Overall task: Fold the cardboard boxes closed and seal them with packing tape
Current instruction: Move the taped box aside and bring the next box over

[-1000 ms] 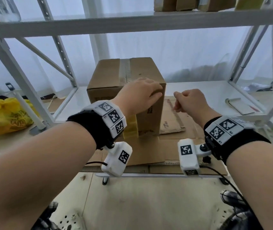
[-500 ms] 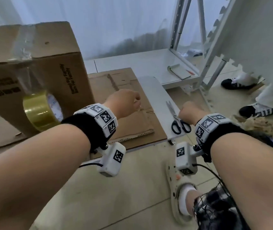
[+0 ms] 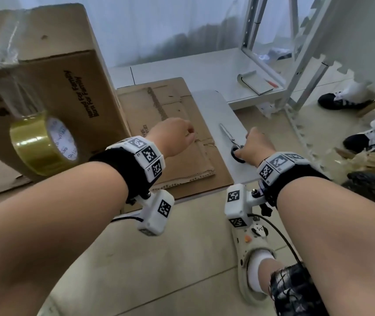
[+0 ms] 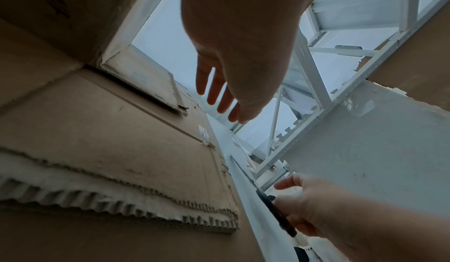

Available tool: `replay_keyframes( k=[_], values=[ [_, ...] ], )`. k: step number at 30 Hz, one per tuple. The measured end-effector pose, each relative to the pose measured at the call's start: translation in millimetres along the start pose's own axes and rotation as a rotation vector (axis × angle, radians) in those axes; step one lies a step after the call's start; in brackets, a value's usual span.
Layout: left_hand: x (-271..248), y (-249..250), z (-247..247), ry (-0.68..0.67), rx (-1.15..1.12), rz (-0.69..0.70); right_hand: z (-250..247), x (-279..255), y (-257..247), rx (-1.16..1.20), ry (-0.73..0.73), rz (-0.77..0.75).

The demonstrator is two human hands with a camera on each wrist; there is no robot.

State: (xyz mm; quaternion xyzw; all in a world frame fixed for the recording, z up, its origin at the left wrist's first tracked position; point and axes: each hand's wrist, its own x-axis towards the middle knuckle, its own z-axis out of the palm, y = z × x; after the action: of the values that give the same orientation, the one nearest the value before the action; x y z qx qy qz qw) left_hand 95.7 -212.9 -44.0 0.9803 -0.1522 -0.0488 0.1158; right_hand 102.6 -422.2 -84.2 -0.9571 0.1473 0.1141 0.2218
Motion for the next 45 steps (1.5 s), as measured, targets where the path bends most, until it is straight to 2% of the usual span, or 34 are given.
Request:
replay_keyframes(
  k=[5, 8, 10, 15, 17, 19, 20, 22, 24, 26, 28, 32, 35, 37, 41, 43, 45],
  values=[
    [-17, -7, -28, 0.084, -0.035, -0.007, -2, -18, -28, 0.233, 0.075, -0.011],
    [-35, -10, -51, 0.164, -0.049, 0.008, 3, -33, -52, 0.539, 0.128, -0.036],
    [-50, -13, -68, 0.246, -0.041, 0.032, 1, -45, -77, 0.683, 0.154, -0.135],
    [-109, -41, -108, 0.574, -0.01, 0.105, -1, -74, -141, 0.713, 0.16, -0.488],
    [-134, -60, -120, 0.667, 0.056, 0.122, -2, -85, -161, 0.678, 0.15, -0.628],
    [-156, -81, -131, 0.722, 0.105, 0.068, -10, -109, -181, 0.63, 0.195, -0.746],
    [-165, -91, -136, 0.735, 0.118, -0.002, -13, -118, -190, 0.613, 0.217, -0.799],
    [-183, -112, -144, 0.737, 0.111, -0.198, -18, -132, -207, 0.502, 0.254, -0.867],
    [-194, -131, -146, 0.682, 0.072, -0.398, -24, -140, -222, 0.359, 0.284, -0.922],
    [-200, -145, -142, 0.588, 0.03, -0.508, -26, -141, -234, 0.29, 0.259, -0.962],
    [-203, -156, -134, 0.535, 0.022, -0.521, -21, -140, -244, 0.258, 0.189, -1.003],
    [-198, -170, -132, 0.563, 0.05, -0.485, -10, -134, -252, 0.164, -0.013, -1.128],
    [-193, -181, -132, 0.578, 0.01, -0.503, -7, -124, -246, 0.135, -0.048, -1.086],
    [-193, -183, -126, 0.623, -0.051, -0.488, -6, -120, -238, 0.186, -0.076, -1.047],
    [-186, -171, -120, 0.795, -0.214, -0.367, -11, -120, -226, 0.263, -0.184, -1.011],
    [-179, -162, -121, 0.729, -0.39, -0.383, -14, -121, -223, 0.282, -0.221, -0.988],
    [-174, -156, -115, 0.555, -0.616, -0.427, -17, -120, -220, 0.282, -0.263, -0.963]
  ],
)
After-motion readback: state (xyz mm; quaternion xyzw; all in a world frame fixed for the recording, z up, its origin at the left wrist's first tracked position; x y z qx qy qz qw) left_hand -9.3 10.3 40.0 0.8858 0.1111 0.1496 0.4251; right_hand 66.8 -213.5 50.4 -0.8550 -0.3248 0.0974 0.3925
